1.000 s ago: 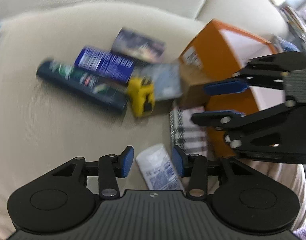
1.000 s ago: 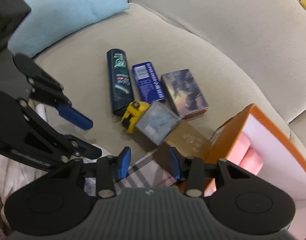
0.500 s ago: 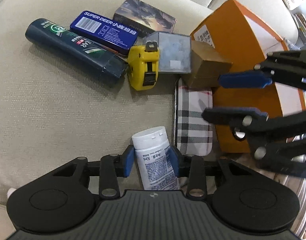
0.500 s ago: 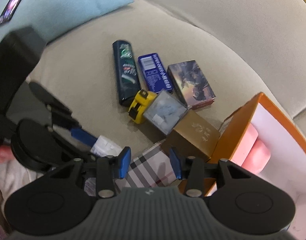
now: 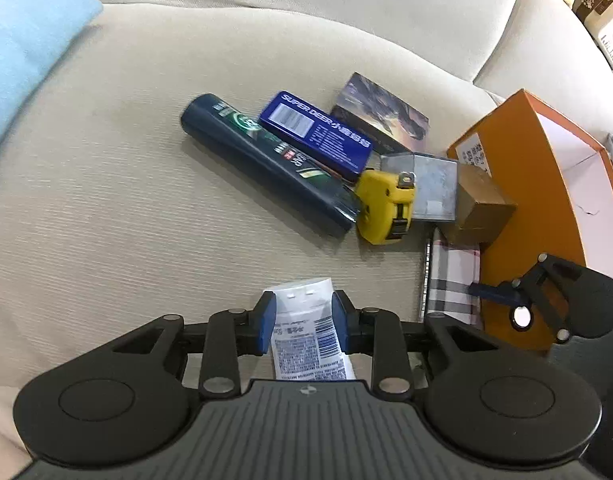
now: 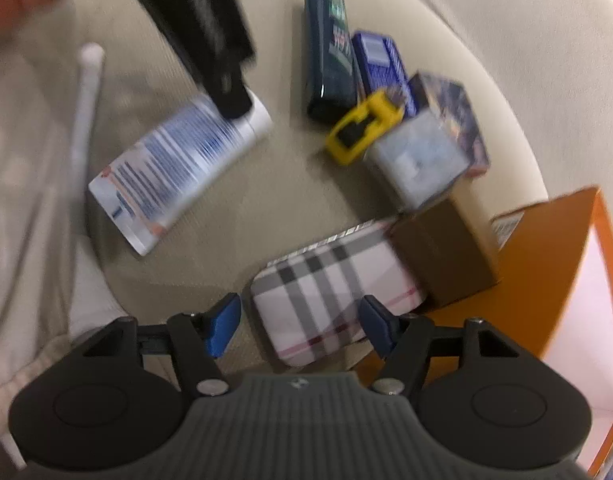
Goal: Organize rigid objects
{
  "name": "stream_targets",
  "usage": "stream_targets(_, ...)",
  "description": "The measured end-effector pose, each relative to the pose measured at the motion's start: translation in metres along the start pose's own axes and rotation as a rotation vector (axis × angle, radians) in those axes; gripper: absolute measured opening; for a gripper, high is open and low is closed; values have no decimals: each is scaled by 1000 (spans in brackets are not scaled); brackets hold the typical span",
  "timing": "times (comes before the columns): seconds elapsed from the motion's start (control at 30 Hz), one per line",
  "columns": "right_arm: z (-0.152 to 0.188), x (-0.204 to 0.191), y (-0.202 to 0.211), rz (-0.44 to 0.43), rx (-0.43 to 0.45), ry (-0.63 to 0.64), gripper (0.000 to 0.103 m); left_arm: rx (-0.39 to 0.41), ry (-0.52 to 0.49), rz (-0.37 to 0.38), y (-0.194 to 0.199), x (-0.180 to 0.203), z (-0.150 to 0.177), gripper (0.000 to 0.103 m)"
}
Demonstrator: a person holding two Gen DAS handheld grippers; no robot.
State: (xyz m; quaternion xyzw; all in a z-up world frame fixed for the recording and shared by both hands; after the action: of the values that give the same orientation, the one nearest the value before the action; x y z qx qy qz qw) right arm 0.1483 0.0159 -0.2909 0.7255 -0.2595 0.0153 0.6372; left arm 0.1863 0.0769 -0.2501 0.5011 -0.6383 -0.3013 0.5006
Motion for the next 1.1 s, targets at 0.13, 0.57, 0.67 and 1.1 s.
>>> stream_targets(0.13, -3, -2, -14, 85, -6, 20, 82, 17, 13, 0, 2, -2, 0, 39)
stream_targets(0.57, -11, 5, 2, 73, 11, 7, 48, 118, 28, 74, 30, 5, -5, 40)
stream_targets(0.67, -21, 10, 16, 92, 59, -8, 38, 105, 41, 104, 31, 8, 0, 40)
stream_targets(1.1, -83, 25, 81, -18, 272, -160, 15, 166, 136, 116, 60, -11, 0, 40)
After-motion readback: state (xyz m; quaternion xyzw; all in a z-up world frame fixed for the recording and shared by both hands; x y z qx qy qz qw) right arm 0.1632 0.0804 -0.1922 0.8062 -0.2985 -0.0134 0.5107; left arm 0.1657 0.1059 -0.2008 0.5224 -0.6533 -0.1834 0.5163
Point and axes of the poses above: each gripper's, at about its wrist camera, not at the fingertips, and y roughly against the way its jaws point, x to its right, z to its underside, the point moved 8 cm from there along -y, roughly the way its jaws point, and after that the axes turned 3 degrees about z, right-handed, at the moved point
